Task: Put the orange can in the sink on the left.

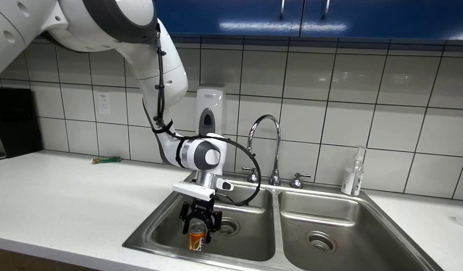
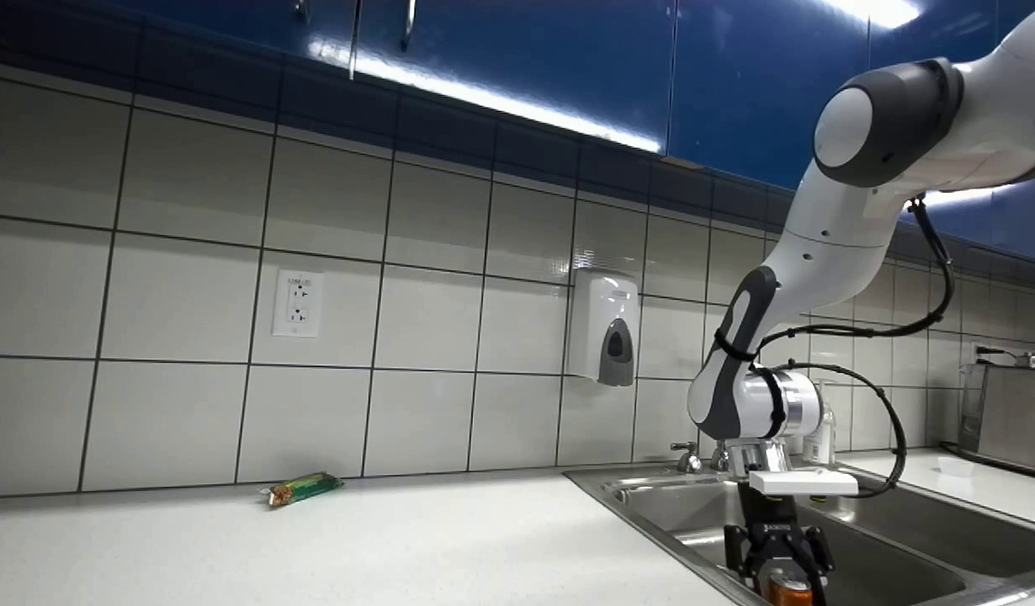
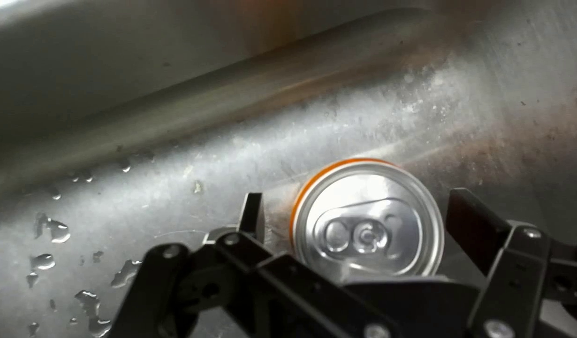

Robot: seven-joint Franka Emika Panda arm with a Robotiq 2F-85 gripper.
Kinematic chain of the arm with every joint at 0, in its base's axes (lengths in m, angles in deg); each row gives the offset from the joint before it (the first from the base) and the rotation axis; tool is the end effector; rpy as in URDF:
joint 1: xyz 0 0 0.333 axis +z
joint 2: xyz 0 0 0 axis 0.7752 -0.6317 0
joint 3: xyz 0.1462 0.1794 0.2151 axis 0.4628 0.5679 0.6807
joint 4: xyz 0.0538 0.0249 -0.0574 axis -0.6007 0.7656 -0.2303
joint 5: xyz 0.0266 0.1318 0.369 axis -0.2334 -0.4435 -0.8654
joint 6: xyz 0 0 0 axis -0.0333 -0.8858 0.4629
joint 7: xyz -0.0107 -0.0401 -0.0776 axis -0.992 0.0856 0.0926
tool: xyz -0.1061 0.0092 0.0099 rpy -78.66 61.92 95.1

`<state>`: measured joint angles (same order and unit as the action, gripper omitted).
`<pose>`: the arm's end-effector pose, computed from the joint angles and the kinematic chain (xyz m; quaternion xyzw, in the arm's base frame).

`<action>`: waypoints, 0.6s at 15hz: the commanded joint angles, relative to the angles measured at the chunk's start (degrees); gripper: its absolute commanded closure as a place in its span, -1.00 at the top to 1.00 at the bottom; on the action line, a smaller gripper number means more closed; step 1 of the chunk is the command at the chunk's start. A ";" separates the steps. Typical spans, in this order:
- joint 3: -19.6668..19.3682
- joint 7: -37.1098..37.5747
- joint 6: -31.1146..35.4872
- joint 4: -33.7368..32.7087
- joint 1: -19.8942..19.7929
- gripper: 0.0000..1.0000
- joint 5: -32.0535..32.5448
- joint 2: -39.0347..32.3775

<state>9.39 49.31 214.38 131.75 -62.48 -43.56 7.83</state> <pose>0.5211 -0.1987 0.0947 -0.9724 0.1401 0.1862 0.0102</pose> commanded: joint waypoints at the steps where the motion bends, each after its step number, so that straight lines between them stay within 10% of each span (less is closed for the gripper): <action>1: 0.98 0.81 -1.69 -0.18 -1.18 1.00 -0.60 0.58; 9: 0.93 0.57 -0.37 1.97 -1.00 1.00 -0.63 4.20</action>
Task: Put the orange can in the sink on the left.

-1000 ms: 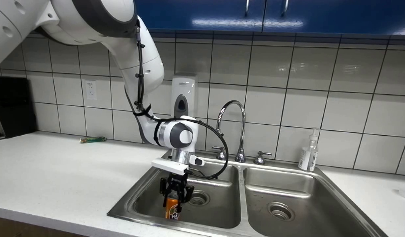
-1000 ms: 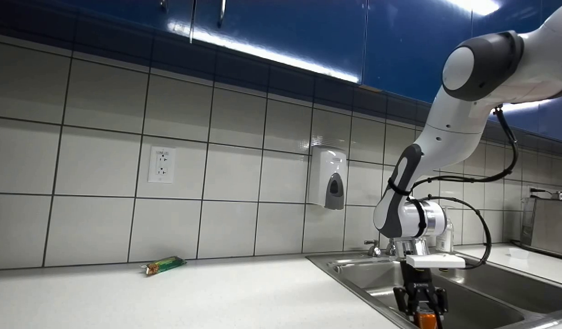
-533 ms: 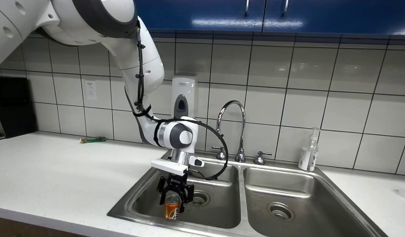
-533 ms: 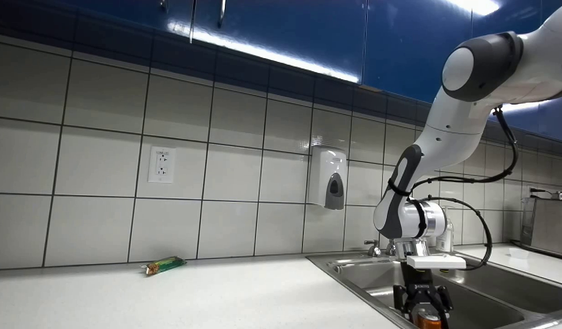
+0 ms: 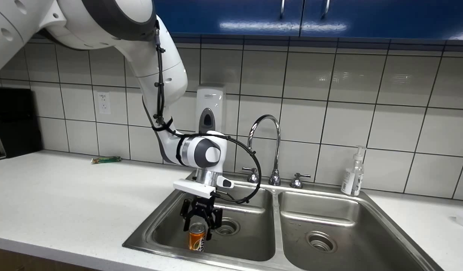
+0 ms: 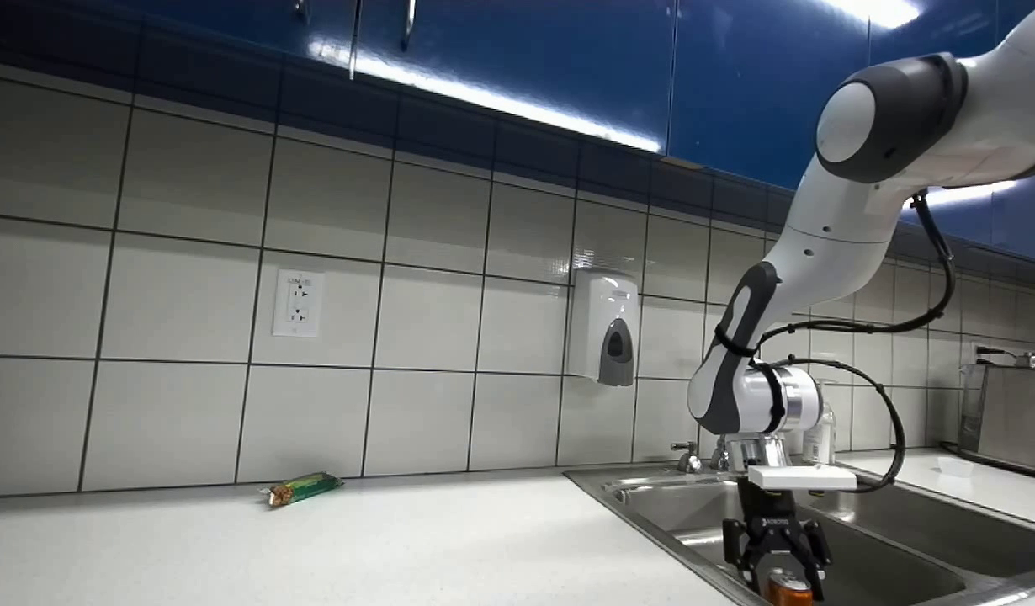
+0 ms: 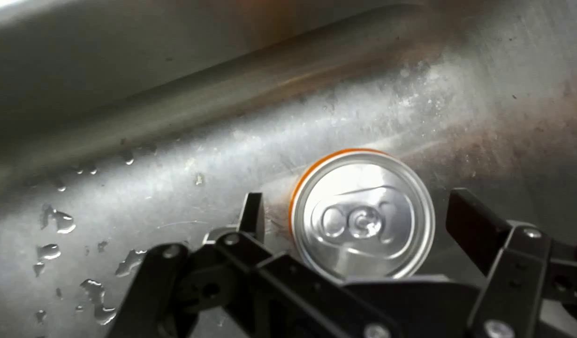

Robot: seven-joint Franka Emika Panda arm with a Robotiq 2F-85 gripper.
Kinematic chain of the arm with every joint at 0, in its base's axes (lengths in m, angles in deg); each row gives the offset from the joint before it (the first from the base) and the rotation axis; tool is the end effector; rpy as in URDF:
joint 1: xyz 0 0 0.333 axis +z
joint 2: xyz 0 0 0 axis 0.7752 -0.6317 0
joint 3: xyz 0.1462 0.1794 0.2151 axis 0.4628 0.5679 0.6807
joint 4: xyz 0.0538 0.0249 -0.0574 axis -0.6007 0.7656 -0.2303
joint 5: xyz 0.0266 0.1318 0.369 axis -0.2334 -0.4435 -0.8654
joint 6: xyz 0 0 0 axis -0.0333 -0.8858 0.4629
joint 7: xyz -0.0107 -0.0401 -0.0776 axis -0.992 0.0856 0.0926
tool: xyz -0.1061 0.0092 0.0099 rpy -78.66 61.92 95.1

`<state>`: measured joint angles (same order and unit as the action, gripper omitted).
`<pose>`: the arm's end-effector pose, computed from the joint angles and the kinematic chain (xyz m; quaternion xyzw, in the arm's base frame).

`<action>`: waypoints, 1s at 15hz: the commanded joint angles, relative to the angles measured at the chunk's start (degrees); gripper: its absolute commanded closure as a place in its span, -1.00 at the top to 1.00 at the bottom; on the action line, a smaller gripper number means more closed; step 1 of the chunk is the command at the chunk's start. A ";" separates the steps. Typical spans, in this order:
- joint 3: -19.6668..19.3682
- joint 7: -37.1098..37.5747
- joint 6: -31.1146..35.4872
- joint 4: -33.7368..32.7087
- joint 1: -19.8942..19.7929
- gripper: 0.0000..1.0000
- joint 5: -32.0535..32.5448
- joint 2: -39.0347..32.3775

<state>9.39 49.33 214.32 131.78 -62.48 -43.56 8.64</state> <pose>0.5240 -0.1993 0.1023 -0.9735 0.1405 0.1800 0.0099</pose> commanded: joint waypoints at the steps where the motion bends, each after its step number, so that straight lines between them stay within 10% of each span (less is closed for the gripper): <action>1: 0.88 0.63 -0.03 2.26 -0.91 1.00 -0.59 4.05; 15: 0.84 -0.05 2.84 11.24 1.08 1.00 0.88 18.50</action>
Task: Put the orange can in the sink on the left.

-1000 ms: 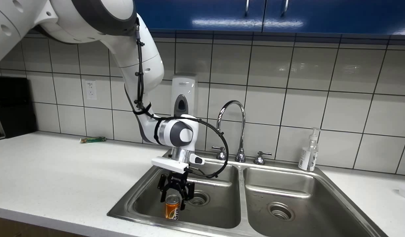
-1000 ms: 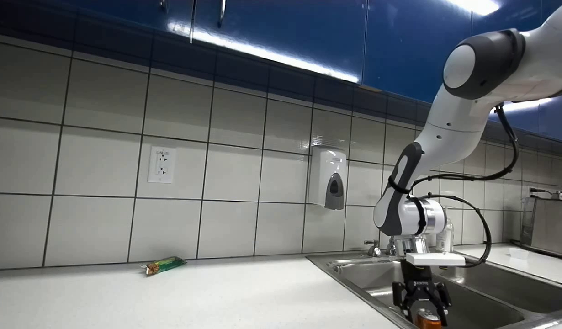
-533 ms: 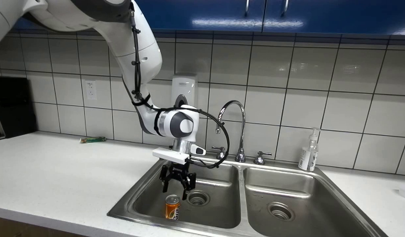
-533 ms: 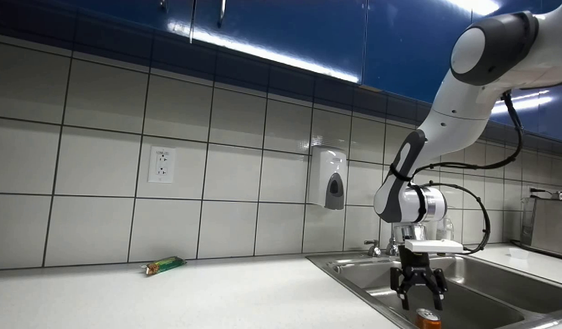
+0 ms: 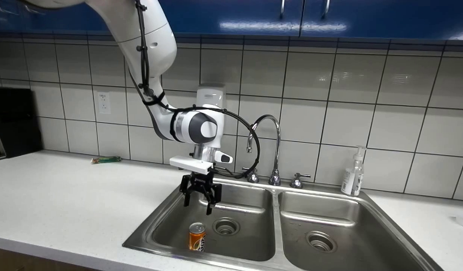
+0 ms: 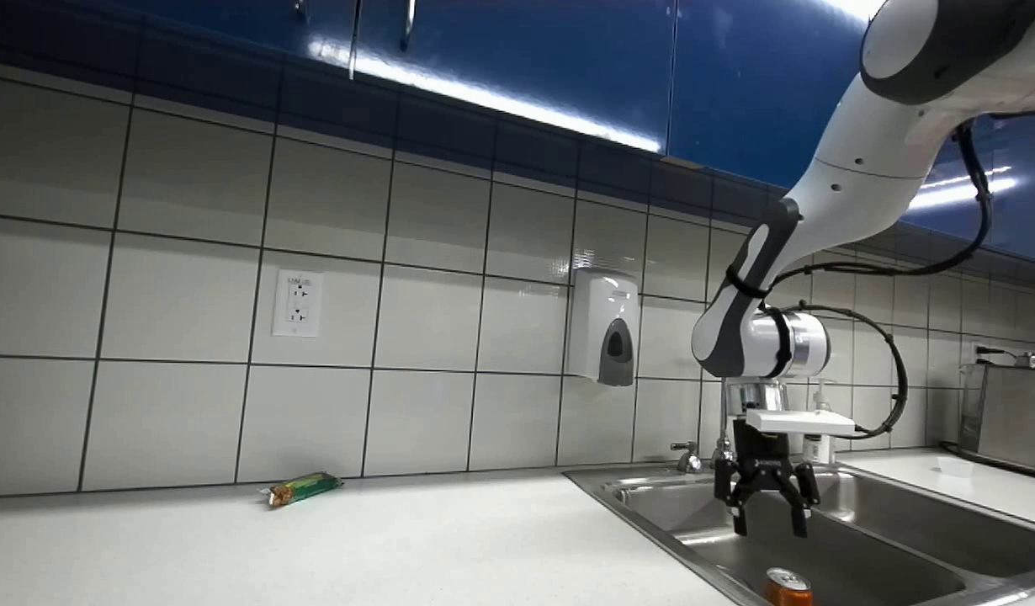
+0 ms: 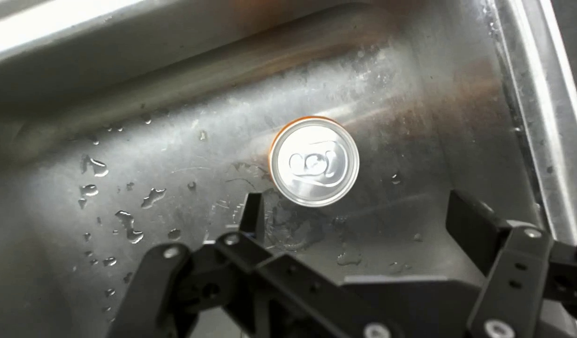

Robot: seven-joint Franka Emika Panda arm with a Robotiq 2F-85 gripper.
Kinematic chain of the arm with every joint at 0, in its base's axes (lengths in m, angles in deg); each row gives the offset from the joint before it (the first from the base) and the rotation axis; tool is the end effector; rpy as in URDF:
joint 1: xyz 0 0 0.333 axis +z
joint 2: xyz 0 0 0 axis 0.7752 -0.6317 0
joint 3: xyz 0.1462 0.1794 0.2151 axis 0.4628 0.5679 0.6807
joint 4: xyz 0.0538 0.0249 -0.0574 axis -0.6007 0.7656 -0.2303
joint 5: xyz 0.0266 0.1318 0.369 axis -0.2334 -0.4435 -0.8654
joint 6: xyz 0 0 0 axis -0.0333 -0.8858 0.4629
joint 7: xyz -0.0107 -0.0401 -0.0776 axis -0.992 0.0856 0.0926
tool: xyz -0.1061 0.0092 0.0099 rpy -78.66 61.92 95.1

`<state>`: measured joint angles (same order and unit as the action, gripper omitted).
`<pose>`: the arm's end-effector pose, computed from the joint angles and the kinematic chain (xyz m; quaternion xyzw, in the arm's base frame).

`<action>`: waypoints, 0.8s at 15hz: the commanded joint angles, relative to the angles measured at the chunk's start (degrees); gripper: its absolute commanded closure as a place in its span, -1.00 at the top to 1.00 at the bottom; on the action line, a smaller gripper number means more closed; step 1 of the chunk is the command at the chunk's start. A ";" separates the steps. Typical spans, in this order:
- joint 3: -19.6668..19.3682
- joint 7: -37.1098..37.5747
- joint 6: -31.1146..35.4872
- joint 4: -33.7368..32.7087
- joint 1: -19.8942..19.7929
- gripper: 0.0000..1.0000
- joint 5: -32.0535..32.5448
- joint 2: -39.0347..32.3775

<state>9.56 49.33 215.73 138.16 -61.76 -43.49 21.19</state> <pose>0.5257 -0.1882 0.1889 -0.9839 0.1369 0.1141 0.0111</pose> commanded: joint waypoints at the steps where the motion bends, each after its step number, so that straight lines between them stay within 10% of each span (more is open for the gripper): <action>1: 0.66 0.05 1.58 5.70 0.84 1.00 1.21 7.27; 12: 3.19 0.07 0.15 11.35 6.23 1.00 4.70 16.52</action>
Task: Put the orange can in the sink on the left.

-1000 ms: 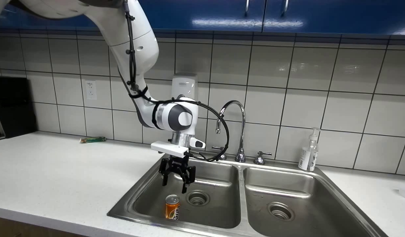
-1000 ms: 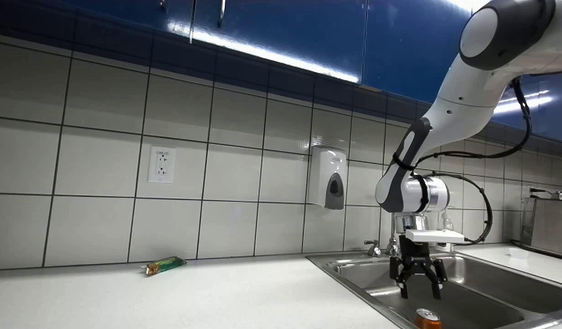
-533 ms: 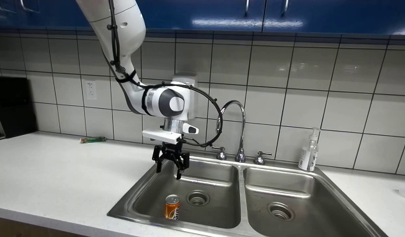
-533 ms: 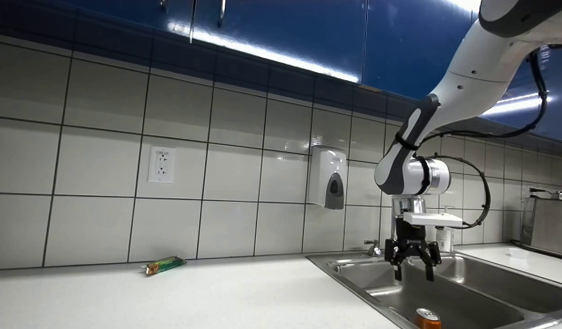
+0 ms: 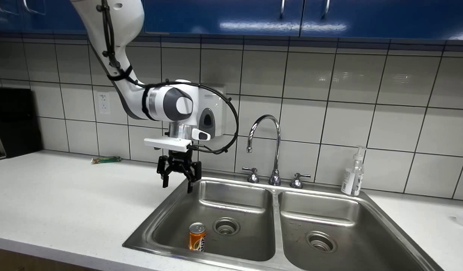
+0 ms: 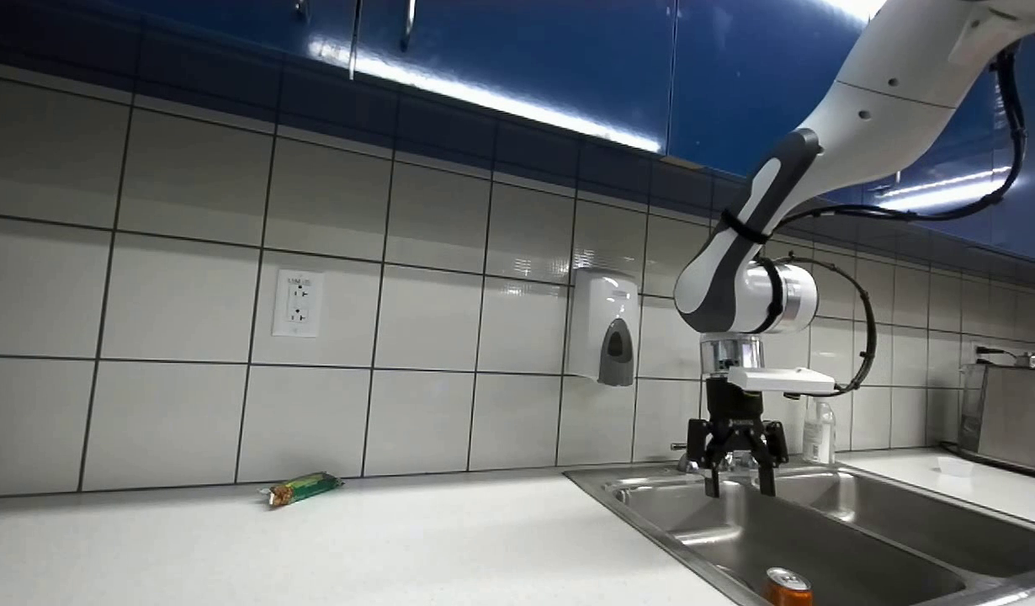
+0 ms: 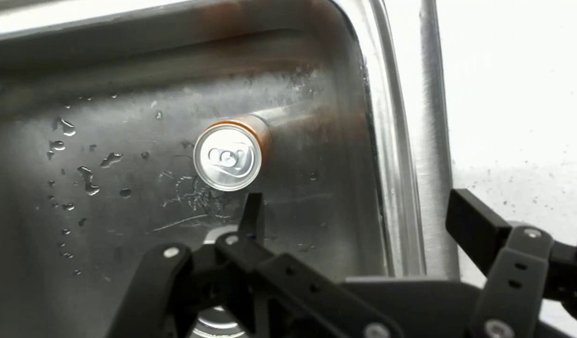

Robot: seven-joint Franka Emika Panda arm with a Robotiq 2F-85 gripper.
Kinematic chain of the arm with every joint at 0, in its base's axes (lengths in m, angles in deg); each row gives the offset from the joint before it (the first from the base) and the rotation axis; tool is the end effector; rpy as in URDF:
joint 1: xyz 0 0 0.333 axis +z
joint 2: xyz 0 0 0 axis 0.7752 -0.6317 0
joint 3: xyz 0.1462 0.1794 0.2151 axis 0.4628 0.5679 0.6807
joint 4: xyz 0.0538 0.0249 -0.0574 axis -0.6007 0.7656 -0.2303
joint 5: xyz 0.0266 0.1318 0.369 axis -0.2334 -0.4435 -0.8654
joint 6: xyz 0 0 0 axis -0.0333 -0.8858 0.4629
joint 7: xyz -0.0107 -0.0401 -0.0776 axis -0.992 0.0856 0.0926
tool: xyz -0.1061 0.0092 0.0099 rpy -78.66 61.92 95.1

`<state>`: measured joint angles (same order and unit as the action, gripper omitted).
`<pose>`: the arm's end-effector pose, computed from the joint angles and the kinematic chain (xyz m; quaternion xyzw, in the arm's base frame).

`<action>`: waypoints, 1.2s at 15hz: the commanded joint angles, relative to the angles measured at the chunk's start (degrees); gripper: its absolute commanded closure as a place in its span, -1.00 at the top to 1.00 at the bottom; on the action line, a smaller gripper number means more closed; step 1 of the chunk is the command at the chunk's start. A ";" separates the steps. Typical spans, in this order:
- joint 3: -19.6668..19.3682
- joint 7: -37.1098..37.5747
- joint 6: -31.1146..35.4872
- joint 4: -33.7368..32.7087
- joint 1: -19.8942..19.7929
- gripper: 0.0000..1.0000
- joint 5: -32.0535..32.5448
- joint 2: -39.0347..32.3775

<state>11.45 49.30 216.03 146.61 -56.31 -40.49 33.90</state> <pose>0.5147 -0.1132 0.2546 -0.9954 0.0570 0.0773 0.0008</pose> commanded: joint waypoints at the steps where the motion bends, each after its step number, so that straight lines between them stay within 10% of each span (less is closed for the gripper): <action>1: 1.69 0.30 -0.09 3.35 1.36 1.00 2.28 4.42; 18: 7.11 0.06 -0.86 5.31 7.39 1.00 5.35 7.47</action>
<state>18.00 49.30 215.32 152.01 -48.36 -35.20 41.36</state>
